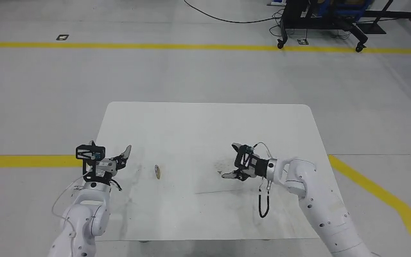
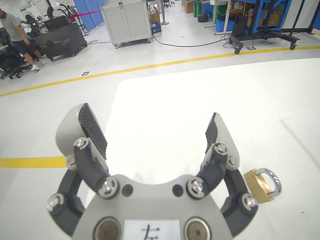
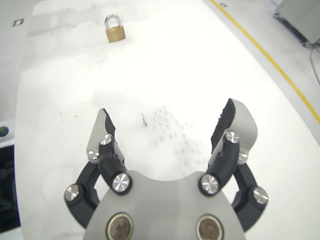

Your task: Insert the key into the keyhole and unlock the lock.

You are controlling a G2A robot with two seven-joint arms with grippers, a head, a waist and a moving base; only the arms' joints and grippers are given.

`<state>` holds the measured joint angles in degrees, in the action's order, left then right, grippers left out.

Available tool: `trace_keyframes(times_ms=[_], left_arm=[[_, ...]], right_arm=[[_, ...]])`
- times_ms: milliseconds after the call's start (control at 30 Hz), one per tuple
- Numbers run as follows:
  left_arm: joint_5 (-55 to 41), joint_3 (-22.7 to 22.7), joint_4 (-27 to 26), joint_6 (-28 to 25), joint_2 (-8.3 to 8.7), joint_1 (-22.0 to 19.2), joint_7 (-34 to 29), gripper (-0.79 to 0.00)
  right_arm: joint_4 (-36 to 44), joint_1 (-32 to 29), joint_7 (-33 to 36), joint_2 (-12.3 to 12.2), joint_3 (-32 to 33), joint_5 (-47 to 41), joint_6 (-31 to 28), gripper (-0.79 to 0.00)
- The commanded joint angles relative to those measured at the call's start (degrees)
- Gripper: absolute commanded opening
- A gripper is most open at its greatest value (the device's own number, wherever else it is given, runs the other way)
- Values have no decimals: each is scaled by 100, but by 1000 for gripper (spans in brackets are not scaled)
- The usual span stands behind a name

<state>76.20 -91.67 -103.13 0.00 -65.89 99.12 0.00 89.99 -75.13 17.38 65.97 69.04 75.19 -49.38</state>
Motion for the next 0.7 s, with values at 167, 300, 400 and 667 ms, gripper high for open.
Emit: trace_keyframes(times_ms=[167, 300, 400, 667], left_arm=[[0, 0, 0, 0, 0, 0, 0, 0], [0, 0, 0, 0, 0, 0, 0, 0], [0, 0, 0, 0, 0, 0, 0, 0], [0, 0, 0, 0, 0, 0, 0, 0]], right_arm=[[-593, 677, 1054, 109, -661, -506, -161, -582], [-858, 916, 1410, 152, -912, -765, -210, -613], [-989, 1066, 1582, 177, -1061, -899, -228, -671], [-948, 1170, 1666, 161, -1173, -878, -170, -785]])
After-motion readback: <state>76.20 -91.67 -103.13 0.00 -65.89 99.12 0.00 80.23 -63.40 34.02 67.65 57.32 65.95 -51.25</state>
